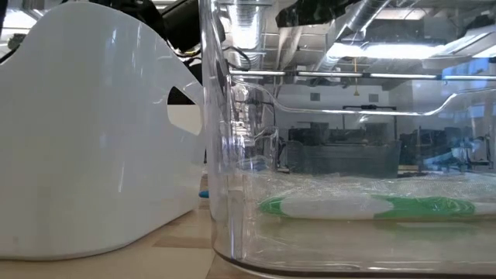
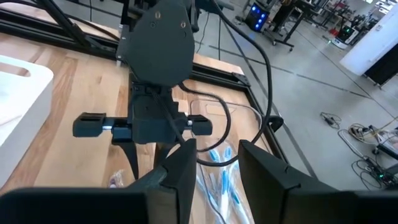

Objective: Pick & Place Toothbrushes
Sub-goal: Put the orange toothbrush into the white bin

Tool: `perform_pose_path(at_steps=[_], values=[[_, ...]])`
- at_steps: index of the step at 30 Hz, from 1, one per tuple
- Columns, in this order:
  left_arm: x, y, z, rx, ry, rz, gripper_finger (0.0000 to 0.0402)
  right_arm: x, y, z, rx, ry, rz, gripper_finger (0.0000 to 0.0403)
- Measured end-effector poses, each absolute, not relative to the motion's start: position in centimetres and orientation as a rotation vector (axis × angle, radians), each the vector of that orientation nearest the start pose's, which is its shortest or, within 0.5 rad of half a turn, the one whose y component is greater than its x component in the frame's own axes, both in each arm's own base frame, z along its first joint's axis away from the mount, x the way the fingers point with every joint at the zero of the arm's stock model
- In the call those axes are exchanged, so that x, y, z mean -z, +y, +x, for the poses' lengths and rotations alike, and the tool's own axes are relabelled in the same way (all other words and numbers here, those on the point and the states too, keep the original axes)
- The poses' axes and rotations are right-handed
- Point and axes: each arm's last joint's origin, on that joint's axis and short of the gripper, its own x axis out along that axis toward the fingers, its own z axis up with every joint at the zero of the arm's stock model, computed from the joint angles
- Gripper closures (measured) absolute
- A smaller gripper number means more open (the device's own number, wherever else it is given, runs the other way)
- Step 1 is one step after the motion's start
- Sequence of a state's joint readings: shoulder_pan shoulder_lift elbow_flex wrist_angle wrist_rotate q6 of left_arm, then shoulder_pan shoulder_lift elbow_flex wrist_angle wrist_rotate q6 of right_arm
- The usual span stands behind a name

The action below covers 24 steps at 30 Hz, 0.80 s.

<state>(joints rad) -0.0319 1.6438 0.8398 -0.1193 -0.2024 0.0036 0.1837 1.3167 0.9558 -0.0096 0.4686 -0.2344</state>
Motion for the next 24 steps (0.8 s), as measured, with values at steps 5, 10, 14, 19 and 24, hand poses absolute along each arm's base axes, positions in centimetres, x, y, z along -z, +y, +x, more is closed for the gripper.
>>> perform_pose_path(at_steps=[5, 10, 14, 19, 24], values=[[-14.7, 0.0, 31.2, -0.169, 0.946, 0.130, 0.0287, -29.5, 4.0, 28.9, 0.240, 0.383, -0.349, 0.0290], [-14.2, 0.3, 31.4, -0.177, 0.953, 0.128, 0.0286, -29.5, 4.0, 28.9, 0.240, 0.382, -0.349, 0.0290], [-13.6, 0.9, 31.5, -0.201, 0.973, 0.130, 0.0286, -29.5, 4.0, 28.9, 0.240, 0.382, -0.349, 0.0290], [-13.3, 1.1, 31.7, -0.209, 0.975, 0.137, 0.0287, -29.5, 4.0, 28.9, 0.240, 0.383, -0.349, 0.0290], [-13.3, 1.0, 31.7, -0.190, 0.974, 0.123, 0.0288, -29.5, 4.0, 28.9, 0.239, 0.383, -0.349, 0.0290]])
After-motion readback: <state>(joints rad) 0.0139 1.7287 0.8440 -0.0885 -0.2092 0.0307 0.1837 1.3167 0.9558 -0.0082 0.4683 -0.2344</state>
